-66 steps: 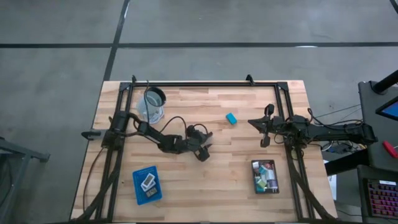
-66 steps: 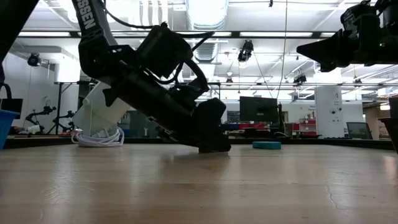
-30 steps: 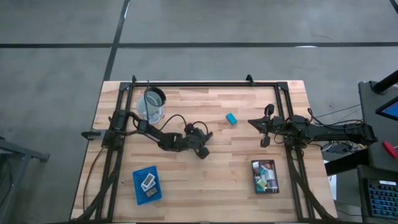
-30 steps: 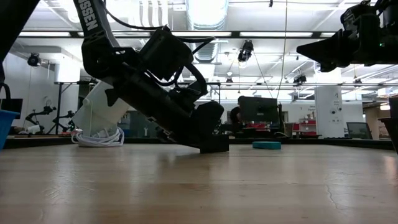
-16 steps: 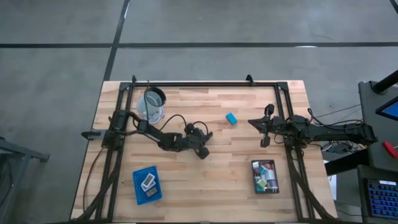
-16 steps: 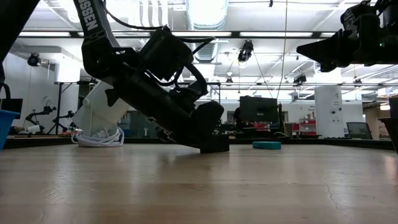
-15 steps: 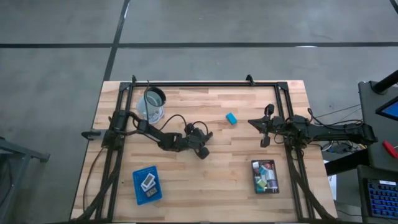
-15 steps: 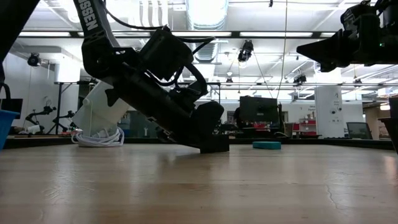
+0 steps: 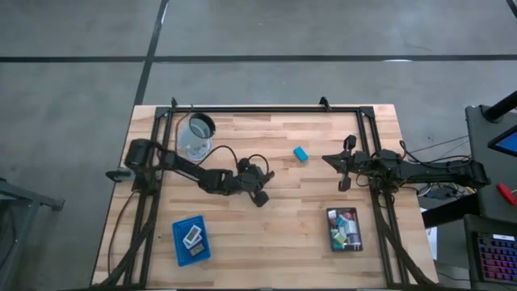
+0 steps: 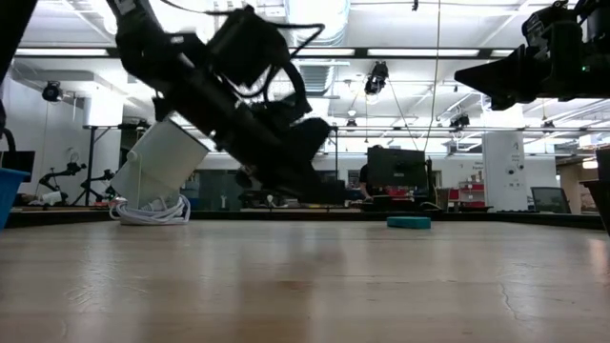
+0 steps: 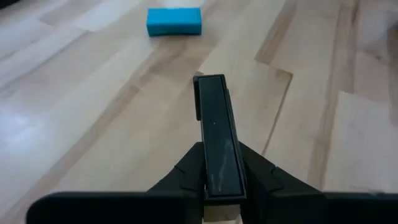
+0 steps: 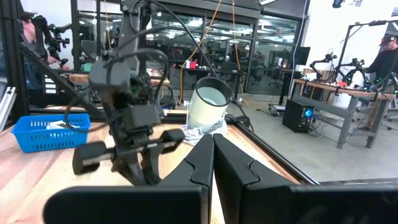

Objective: Pick & Place Office items
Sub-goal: Put the black digital clock into the blue bin

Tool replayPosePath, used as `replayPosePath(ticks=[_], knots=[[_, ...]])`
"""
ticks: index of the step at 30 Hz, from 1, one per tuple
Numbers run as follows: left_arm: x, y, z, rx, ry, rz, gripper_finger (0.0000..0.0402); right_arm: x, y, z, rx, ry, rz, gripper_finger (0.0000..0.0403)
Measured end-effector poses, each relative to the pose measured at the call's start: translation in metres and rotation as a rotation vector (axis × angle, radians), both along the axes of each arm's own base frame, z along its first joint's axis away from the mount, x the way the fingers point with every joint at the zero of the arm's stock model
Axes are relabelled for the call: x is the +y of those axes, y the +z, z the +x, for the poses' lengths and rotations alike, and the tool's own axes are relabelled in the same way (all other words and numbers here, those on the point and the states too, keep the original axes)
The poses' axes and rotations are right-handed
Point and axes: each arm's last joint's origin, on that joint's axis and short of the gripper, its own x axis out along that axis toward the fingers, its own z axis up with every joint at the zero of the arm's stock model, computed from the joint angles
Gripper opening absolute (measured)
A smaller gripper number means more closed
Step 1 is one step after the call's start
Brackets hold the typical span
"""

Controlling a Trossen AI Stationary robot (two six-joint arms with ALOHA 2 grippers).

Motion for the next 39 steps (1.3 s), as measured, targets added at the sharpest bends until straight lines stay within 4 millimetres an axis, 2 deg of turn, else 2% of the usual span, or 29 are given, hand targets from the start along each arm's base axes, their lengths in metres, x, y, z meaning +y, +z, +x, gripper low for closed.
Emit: replayPosePath(ticks=[8,13,17,21,25,29,39], knots=[[-0.006,0.038,-0.016,0.026,-0.001,-0.011,0.0078,0.0,0.0,0.0,0.0,0.0,0.0,0.0008],[-0.019,0.06,-0.036,0.069,0.018,-0.038,0.0066,0.0,0.0,0.0,0.001,-0.001,0.0,0.0008],[-0.036,0.075,-0.054,0.091,0.041,-0.049,0.0063,0.0,0.0,0.0,0.001,-0.001,0.0,0.0008],[-0.061,0.085,-0.071,0.082,0.028,-0.017,0.0078,0.0,0.0,0.0,0.003,0.0,0.0,0.0008],[-0.082,0.093,-0.087,0.061,0.017,0.021,0.0075,0.0,-0.001,0.0,0.006,0.0,0.0,0.0008],[-0.094,0.098,-0.104,0.067,0.031,-0.016,0.0063,0.0,-0.001,0.0,0.013,0.001,0.001,0.0008],[-0.142,0.091,-0.149,0.109,-0.006,-0.14,0.0084,0.0,-0.002,0.0,0.021,0.0,0.002,0.0008]])
